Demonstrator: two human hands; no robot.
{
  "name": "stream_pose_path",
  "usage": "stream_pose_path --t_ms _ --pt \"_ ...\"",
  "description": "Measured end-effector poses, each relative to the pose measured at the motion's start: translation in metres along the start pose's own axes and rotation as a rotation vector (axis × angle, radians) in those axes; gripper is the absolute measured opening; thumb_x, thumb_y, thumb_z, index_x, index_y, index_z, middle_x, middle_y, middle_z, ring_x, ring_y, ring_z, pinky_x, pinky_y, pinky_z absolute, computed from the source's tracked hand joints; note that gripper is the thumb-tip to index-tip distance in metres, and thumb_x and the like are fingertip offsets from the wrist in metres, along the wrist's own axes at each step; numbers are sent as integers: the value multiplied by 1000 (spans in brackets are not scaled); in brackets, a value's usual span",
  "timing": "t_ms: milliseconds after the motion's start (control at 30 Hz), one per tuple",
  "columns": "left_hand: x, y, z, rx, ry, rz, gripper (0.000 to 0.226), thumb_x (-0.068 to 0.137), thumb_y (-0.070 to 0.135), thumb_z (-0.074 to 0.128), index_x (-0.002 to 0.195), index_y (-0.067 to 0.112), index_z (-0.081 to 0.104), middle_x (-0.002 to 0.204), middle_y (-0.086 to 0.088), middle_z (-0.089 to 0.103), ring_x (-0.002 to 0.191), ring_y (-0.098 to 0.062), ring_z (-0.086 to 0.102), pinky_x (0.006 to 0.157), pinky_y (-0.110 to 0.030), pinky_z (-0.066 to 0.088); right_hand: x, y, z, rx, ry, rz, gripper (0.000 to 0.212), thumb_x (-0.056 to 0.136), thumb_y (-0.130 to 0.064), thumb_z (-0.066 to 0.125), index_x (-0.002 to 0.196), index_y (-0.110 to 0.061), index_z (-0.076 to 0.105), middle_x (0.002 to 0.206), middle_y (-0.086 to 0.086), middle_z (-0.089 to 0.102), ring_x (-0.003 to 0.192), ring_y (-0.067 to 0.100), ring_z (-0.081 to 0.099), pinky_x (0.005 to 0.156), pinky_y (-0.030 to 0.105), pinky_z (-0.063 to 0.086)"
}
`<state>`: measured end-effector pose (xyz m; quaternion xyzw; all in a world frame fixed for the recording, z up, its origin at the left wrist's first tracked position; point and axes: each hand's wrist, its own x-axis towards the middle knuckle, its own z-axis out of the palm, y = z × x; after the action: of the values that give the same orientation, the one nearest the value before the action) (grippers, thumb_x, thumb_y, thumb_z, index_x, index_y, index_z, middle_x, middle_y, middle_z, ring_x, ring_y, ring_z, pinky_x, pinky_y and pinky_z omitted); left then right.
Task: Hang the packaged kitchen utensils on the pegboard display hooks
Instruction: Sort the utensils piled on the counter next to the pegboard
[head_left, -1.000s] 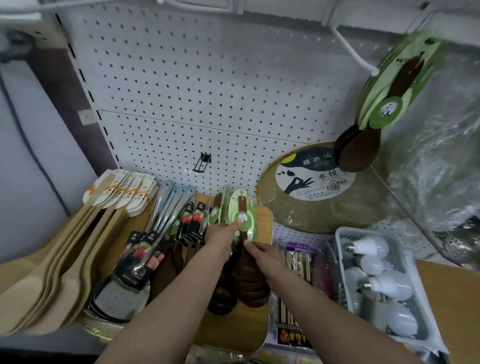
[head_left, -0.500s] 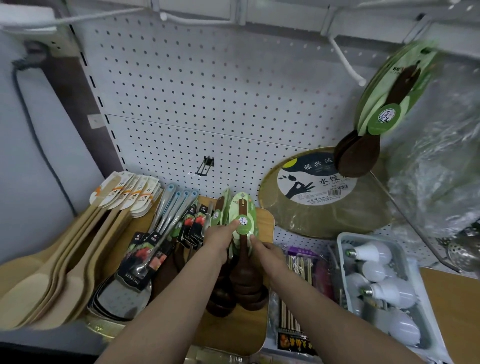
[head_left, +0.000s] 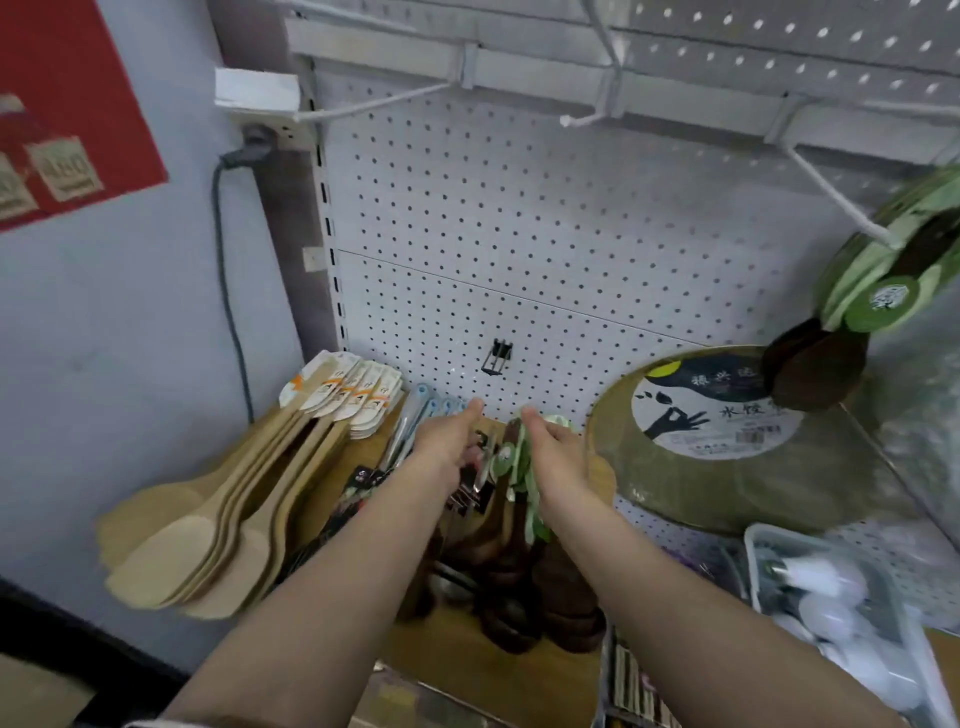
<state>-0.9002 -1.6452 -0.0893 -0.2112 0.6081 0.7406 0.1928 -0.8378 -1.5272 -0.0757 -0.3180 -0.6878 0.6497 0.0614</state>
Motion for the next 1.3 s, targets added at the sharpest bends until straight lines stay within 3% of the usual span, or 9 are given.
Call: stream_pose_path --t_ms 133,300,400,500,633,833,967,1133,1300 --pt "7 18 -50 -42 44 37 25 92 32 74 93 11 61 92 -7 62 81 -18 57 82 -30 54 -20 -9 50 18 -86 3 27 97 -44 65 92 -17 64 92 -3 63 81 10 56 84 27 40" --pt "9 29 -114 -103 78 51 20 95 27 70 112 17 66 95 -1 68 77 -11 61 61 -22 51 -43 0 112 -13 -175 69 35 94 -50 66 97 -15 68 107 5 69 100 22 61 95 33 46" --pt "14 34 -145 -79 97 26 25 94 31 71 113 15 65 93 -1 64 77 -12 57 70 -24 52 -61 -1 141 -11 -214 122 45 95 -47 67 109 -4 67 126 11 66 109 27 59 95 34 45" --pt "15 36 -165 -88 114 5 26 92 33 73 109 15 65 93 1 68 83 -12 62 77 -27 53 -74 3 162 -32 -261 142 31 94 -53 65 101 -22 63 129 9 64 104 24 56 85 33 47" --pt "9 32 -184 -111 163 -8 23 90 29 75 102 15 63 94 -2 64 86 -15 60 83 -30 55 -87 5 172 -30 -330 197 42 93 -53 66 121 -20 64 137 7 59 118 28 55 101 40 46" --pt "-18 32 -197 -142 201 -38 11 94 19 69 91 14 61 84 -1 56 69 -11 51 61 -21 51 -96 -5 167 28 -412 245 55 92 -47 68 137 -18 57 135 3 59 118 23 56 96 37 48" --pt "-27 38 -207 -155 189 -1 30 89 22 75 115 12 63 103 -2 64 87 -13 60 66 -27 53 -99 -10 171 93 -460 234 58 92 -42 69 143 -20 52 137 4 58 124 24 54 102 36 49" --pt "-20 34 -221 -129 196 -1 22 91 22 73 106 12 62 94 -2 63 89 -15 59 69 -27 51 -107 -2 178 98 -447 237 55 91 -41 69 141 -25 54 138 2 60 122 22 55 101 40 51" --pt "6 47 -243 -34 224 15 20 94 23 70 83 9 62 69 -1 63 48 -8 60 40 -18 47 -107 7 189 98 -413 273 45 96 -35 66 137 -19 57 133 3 61 124 23 55 107 43 48"
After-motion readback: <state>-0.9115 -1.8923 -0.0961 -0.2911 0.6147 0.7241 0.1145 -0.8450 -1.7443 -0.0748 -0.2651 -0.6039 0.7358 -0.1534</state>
